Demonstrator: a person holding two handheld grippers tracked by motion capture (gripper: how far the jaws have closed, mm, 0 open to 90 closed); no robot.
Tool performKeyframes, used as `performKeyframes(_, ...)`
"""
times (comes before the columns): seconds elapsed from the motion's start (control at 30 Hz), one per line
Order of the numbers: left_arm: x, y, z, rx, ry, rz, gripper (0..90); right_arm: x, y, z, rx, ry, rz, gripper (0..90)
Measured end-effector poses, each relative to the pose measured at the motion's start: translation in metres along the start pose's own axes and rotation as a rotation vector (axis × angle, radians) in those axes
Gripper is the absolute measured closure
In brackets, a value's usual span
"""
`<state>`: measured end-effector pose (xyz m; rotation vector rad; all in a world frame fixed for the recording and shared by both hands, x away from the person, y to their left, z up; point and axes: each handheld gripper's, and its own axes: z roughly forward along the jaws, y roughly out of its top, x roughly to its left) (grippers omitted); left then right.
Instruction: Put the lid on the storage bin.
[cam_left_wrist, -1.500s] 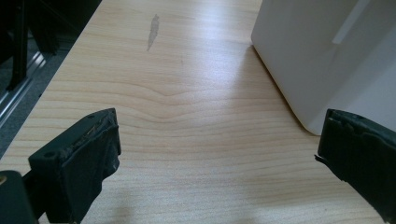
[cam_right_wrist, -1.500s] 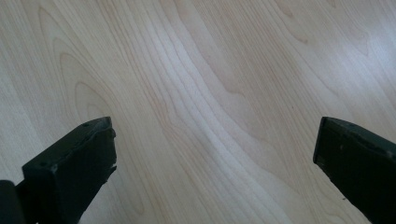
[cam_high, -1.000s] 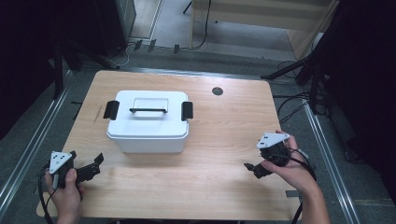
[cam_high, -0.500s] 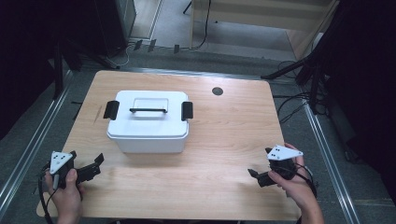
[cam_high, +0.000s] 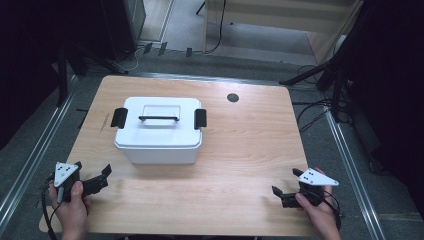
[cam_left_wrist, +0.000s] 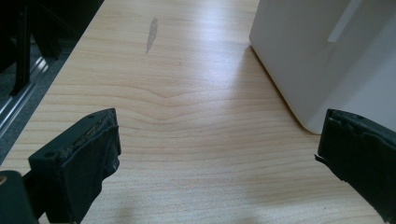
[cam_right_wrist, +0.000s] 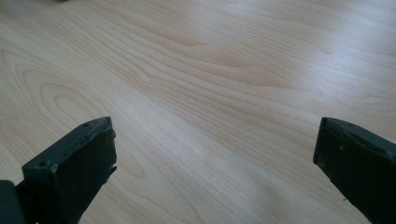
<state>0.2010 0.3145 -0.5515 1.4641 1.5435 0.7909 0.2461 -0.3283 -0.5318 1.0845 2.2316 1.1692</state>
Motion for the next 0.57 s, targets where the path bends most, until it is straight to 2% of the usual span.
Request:
performKeyframes(0.23,-0.002,0.000,0.000,-0.001,-0.001,0.014,0.0,-0.005,-0.015,-0.005,-0.068,-0.012,0.075,0.0)
performKeyframes(0.43,-0.003,0.000,0.000,0.002,0.001,0.023,0.0,-0.003,-0.018,-0.005,-0.091,-0.041,0.084,0.0)
performKeyframes(0.57,-0.003,0.000,0.000,0.003,0.005,0.031,0.0,-0.001,-0.019,-0.005,-0.103,-0.037,0.083,0.0)
